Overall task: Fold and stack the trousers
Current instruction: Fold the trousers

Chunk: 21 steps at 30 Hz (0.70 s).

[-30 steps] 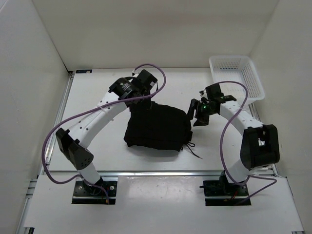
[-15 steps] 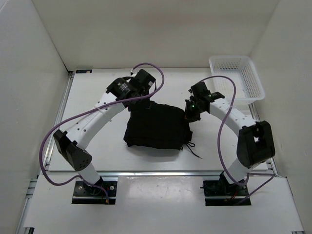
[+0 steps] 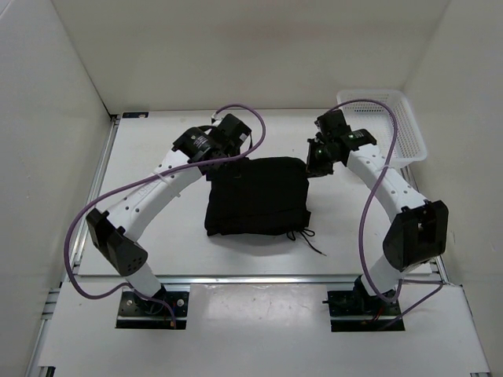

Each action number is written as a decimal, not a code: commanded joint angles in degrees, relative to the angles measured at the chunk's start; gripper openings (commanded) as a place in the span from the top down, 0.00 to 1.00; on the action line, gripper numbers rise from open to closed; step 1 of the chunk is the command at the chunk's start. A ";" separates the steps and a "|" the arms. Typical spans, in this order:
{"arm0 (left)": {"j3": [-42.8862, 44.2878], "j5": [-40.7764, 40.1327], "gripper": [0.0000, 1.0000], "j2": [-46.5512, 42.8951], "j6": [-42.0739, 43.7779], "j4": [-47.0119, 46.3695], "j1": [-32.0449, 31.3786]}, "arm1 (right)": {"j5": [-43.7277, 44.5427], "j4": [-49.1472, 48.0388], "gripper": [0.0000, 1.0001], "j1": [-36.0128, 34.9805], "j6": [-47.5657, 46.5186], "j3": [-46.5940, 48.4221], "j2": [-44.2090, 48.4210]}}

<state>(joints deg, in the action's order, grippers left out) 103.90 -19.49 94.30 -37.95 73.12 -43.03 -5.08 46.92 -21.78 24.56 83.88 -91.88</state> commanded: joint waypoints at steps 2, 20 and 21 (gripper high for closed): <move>-2.90 -0.11 0.46 -2.46 1.22 -1.84 -0.13 | 0.78 2.21 0.69 0.60 -2.50 1.11 -4.26; -29.63 9.29 0.90 10.08 -1.24 -25.83 4.62 | -5.20 -23.68 1.00 -8.28 7.26 -29.72 3.29; -30.15 9.29 0.90 11.42 -1.24 -25.84 4.62 | -4.59 -24.93 1.00 -8.97 7.26 -31.39 2.15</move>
<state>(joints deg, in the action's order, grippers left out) 74.87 -11.97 102.69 -37.28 52.99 -37.65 -6.15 30.22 -30.11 30.13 56.64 -86.96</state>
